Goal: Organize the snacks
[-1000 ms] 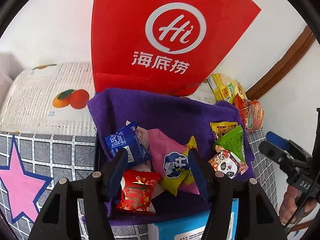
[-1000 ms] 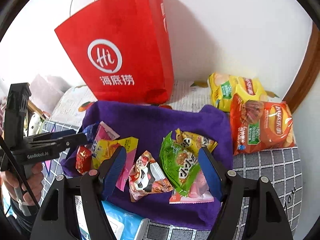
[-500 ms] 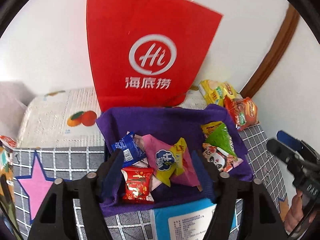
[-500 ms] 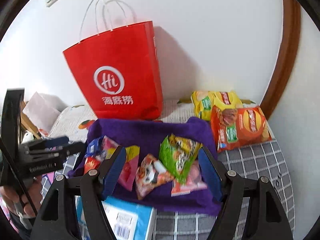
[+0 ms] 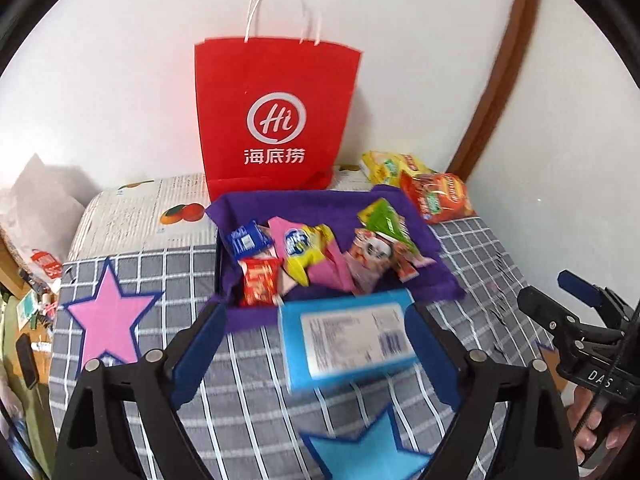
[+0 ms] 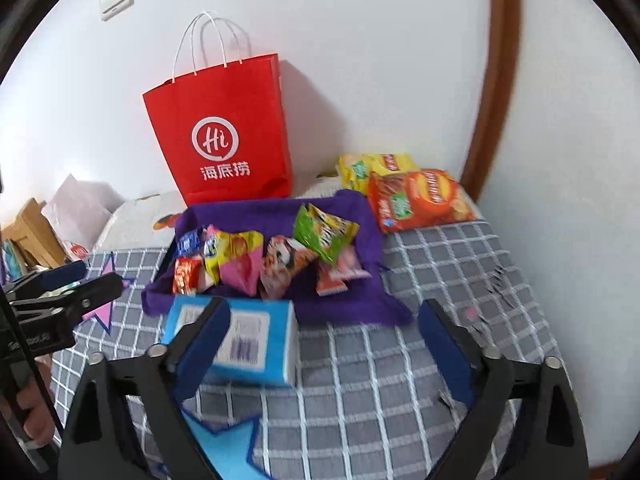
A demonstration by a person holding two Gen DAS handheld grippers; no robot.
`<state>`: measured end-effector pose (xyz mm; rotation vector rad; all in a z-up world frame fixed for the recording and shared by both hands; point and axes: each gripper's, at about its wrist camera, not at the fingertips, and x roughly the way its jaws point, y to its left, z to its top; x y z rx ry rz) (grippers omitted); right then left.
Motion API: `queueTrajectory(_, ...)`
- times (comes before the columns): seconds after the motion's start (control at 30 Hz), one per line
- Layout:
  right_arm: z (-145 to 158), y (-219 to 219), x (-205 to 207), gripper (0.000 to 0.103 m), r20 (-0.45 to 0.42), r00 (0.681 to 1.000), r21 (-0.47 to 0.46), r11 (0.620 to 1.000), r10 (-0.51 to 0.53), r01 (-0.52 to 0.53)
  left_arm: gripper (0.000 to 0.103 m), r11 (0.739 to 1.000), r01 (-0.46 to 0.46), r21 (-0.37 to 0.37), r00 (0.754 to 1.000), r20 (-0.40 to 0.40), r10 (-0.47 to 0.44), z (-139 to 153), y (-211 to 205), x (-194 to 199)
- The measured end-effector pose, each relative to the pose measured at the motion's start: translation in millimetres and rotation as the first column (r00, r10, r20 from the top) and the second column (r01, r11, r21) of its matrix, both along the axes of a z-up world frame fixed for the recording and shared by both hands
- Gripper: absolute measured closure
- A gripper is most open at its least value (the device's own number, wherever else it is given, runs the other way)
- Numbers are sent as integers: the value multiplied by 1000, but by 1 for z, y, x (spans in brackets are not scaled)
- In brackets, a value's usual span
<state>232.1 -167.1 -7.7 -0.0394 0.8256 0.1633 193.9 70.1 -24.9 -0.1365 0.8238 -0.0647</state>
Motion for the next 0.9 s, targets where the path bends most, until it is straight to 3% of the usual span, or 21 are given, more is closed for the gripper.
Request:
queueTrajectory(0.1, 8, -5, -35, 3, 39, 999, -41, 999, -27, 29, 0, 999, 29, 30, 998, 46, -30, 7, -13, -33)
queueTrajectory(0.53, 23, -22, -152, 2, 72, 997, 22, 999, -29, 28, 0, 997, -23, 68, 990, 138, 13, 21, -36, -137)
queueTrajectory(0.9, 30, -33, -204, 2, 108, 994, 47, 999, -33, 28, 0, 995, -53, 89, 978, 207, 33, 30, -45, -188)
